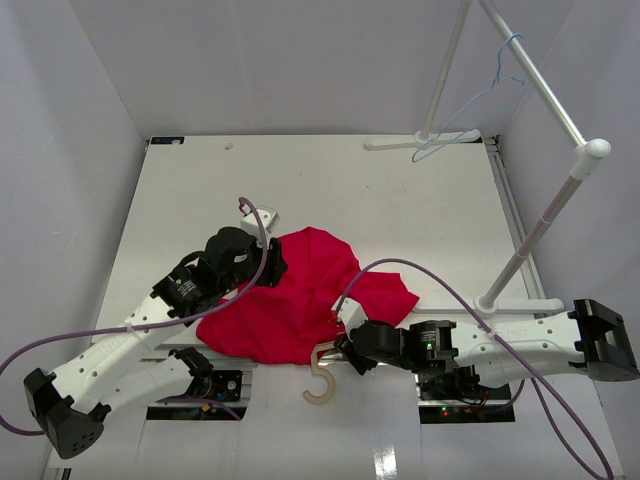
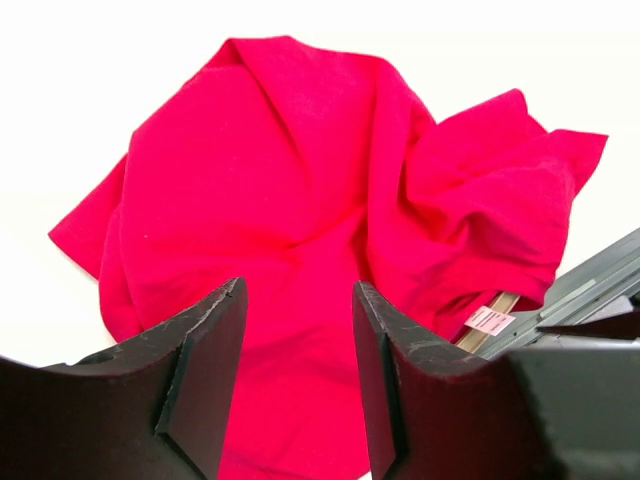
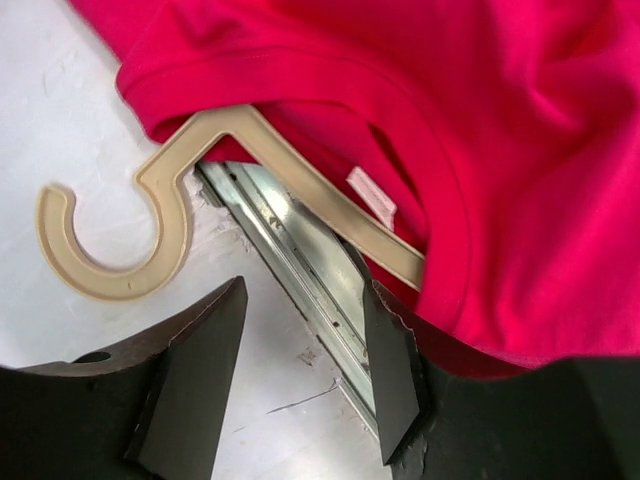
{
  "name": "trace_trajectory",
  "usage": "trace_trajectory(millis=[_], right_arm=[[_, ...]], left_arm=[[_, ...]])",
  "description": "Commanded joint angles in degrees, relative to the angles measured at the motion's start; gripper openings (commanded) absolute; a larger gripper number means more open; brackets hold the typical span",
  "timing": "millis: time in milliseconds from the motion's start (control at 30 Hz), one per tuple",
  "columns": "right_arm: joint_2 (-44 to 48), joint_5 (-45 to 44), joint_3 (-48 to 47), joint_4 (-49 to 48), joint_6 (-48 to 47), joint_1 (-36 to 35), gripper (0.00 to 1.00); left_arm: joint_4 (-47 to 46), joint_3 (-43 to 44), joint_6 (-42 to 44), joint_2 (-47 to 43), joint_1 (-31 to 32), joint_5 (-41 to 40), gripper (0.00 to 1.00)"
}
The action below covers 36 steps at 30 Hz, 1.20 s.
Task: Place the t-shirt on the hanger
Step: Pick up the hanger from the corner of the board.
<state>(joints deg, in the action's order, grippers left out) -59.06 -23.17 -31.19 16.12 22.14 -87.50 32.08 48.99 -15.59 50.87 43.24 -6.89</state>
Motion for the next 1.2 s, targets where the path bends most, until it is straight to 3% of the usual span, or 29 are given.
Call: trace_trajectory(millis=[0,167,333,1167], right_arm=[[-4.0,-1.3,-4.9,-3.5,-11.2,-2.2,0.57],[-10.4,1.2,-8.0,-2.6,-17.3,-2.2,0.59],[-15.7,-3.0,-9.8,-1.7,-19.7,-2.2,0.59],[-25.6,-11.4,-7.0,-13.3,-25.5,-2.1,0.52]], left_arm=[[-0.2,2.0,-0.2,-2.1,0.1,-1.4,0.57],[0.2,1.7,0.1,-4.0,0.1,-1.0,0.59],[0.2,2.3,-0.1,-5.3,0.1,-0.6,0.6],[-0.6,1.5,-0.7,-9.0,0.1,-2.4,0.63]])
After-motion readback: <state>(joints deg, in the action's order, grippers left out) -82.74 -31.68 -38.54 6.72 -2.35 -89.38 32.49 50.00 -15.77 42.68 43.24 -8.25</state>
